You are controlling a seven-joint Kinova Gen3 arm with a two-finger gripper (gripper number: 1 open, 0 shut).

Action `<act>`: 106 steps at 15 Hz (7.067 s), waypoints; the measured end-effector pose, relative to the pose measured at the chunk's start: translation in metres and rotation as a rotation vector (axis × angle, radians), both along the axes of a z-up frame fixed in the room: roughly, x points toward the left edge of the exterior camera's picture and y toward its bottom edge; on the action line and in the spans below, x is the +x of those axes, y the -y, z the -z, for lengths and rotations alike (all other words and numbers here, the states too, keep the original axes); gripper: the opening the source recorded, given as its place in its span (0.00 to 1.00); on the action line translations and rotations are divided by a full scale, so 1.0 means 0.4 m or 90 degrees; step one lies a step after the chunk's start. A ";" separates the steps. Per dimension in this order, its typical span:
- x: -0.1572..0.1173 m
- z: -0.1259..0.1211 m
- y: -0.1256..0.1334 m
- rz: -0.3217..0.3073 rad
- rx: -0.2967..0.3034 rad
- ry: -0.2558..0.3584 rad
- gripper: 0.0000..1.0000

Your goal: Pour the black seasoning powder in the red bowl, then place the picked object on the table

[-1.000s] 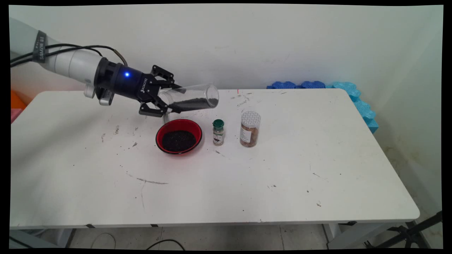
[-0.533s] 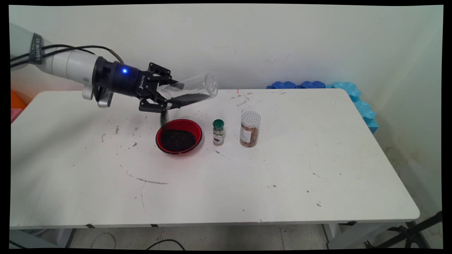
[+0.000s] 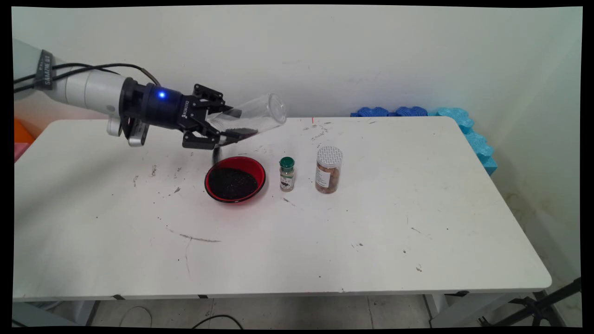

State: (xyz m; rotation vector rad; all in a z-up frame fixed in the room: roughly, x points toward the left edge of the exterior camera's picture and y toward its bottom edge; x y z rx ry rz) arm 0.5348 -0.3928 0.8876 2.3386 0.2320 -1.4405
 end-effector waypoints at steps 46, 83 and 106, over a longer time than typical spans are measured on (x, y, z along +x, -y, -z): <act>-0.058 0.120 0.029 -0.058 0.006 -0.042 0.00; -0.181 -0.183 -0.010 0.468 -0.697 0.485 0.00; -0.354 -0.197 -0.103 0.896 -1.195 0.694 0.00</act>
